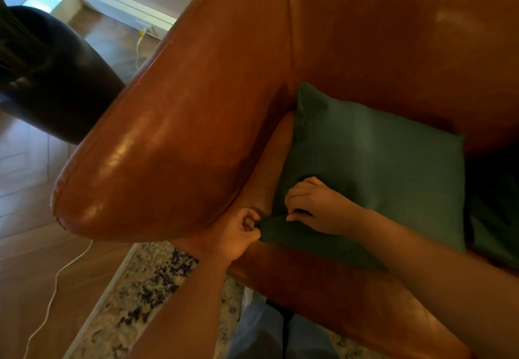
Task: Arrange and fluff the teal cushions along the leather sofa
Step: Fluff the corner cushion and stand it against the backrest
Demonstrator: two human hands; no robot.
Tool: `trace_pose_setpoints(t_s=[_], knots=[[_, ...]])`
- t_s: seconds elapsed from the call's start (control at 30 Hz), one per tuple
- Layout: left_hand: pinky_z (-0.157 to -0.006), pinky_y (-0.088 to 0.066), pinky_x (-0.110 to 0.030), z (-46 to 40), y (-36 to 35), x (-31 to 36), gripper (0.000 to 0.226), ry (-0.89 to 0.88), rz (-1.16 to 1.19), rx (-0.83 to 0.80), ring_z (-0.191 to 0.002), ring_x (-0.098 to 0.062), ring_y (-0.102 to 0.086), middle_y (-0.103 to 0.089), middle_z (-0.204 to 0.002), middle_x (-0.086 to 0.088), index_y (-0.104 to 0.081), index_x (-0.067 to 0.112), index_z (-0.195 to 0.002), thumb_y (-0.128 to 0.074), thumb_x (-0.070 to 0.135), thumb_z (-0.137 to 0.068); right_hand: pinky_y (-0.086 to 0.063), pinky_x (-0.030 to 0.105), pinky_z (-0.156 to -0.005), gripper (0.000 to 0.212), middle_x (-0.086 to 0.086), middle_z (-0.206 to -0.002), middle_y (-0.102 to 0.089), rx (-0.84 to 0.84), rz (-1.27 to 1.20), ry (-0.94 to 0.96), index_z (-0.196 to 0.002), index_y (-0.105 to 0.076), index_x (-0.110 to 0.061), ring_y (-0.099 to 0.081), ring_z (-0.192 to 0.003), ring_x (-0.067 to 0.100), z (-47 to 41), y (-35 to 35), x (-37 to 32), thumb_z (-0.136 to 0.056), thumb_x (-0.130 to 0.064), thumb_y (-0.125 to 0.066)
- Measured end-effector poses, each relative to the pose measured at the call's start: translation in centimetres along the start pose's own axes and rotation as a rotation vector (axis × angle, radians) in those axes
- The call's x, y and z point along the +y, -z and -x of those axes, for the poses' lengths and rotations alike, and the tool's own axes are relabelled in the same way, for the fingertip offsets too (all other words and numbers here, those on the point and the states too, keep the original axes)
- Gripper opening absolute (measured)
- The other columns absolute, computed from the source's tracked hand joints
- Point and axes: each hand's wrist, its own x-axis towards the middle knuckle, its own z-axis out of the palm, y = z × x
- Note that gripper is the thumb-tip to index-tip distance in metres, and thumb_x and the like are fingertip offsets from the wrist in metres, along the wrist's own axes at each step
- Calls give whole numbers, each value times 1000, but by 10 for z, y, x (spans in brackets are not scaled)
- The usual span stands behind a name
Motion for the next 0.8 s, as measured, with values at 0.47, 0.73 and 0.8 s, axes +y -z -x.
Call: trace_pose_setpoints(t_s=[0.47,0.73,0.8], knots=[[-90,-45,-32,19,-8,24,16,657,795,119,-88,-19,-60,-63,-94,-9,-60,6,-93,-58,22,-92,-29,33,-95,12,-7,-98,-62,10,-30,2,-85,-62,-22,-56,-98,15,-9,-1,-4,-91,-32,-59],[-70,-50,-27,5,-22,26,12,555,581,268,-79,-15,-58,-60,-84,-7,-57,13,-83,-53,11,-94,-32,34,-94,22,-7,-98,-62,41,19,9,-85,-61,-21,-56,-99,17,-4,2,-6,-94,-36,-48],[-67,-49,-26,14,-27,14,18,482,631,349,-73,-15,-59,-60,-77,-8,-58,11,-77,-53,5,-93,-32,33,-94,24,-6,-95,-62,141,66,-10,-85,-61,-19,-57,-97,16,-2,-3,-8,-93,-35,-45]])
